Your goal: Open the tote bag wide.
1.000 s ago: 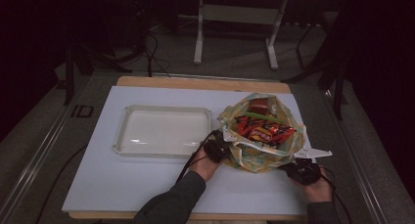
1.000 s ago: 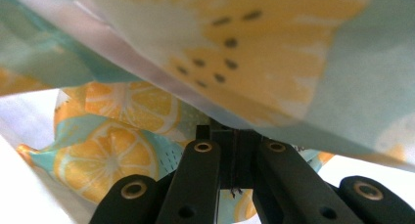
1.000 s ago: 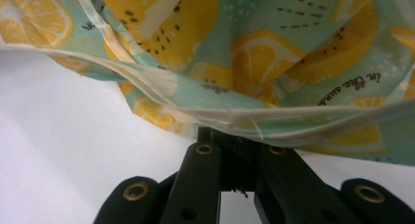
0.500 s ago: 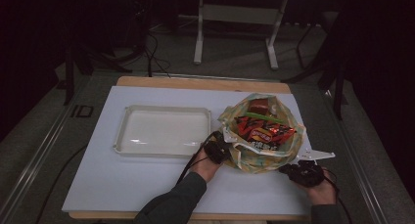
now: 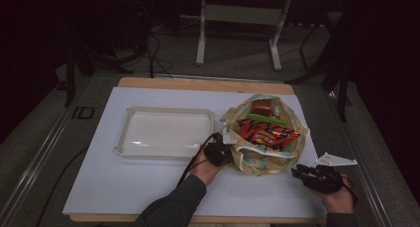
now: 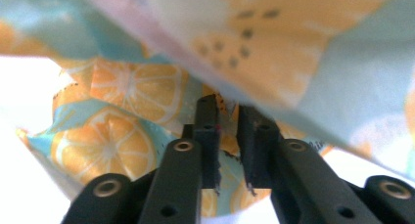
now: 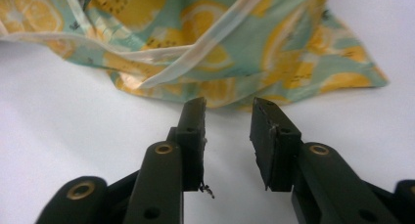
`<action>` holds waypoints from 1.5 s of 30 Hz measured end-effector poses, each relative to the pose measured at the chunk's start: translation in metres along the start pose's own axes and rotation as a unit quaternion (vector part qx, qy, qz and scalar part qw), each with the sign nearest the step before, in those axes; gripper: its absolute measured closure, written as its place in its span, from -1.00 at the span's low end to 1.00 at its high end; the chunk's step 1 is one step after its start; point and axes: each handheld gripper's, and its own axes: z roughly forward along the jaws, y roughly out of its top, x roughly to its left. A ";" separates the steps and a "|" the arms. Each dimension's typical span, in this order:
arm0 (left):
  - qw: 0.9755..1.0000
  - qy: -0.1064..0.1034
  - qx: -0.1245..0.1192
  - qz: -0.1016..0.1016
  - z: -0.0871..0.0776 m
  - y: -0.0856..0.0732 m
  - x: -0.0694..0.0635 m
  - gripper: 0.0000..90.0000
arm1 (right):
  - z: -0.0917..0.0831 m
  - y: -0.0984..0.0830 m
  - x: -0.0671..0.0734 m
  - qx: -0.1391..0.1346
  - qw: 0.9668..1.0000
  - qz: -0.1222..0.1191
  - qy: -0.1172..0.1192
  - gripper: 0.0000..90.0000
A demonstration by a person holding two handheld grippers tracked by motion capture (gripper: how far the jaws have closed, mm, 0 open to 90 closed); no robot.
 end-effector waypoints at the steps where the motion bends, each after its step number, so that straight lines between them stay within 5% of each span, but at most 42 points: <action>1: 1.000 -0.002 -0.002 -0.002 -0.003 -0.001 0.002 0.68 | -0.002 0.000 -0.001 -0.003 1.000 0.001 -0.001 0.46; 9: 0.999 -0.018 -0.029 -0.025 -0.028 -0.010 0.013 0.40 | -0.022 0.012 -0.002 -0.041 0.999 0.007 -0.011 0.45; 27: 0.995 -0.016 -0.084 -0.050 -0.075 -0.007 0.031 0.34 | -0.046 0.058 0.010 -0.104 0.994 -0.005 -0.019 0.34; 31: 0.994 -0.008 -0.097 -0.052 -0.083 0.000 0.034 0.34 | -0.052 0.073 0.010 -0.132 0.991 0.006 -0.034 0.27; 45: 0.989 0.020 -0.133 -0.059 -0.101 0.031 0.049 0.34 | -0.022 0.088 -0.006 -0.096 0.994 0.009 -0.054 0.12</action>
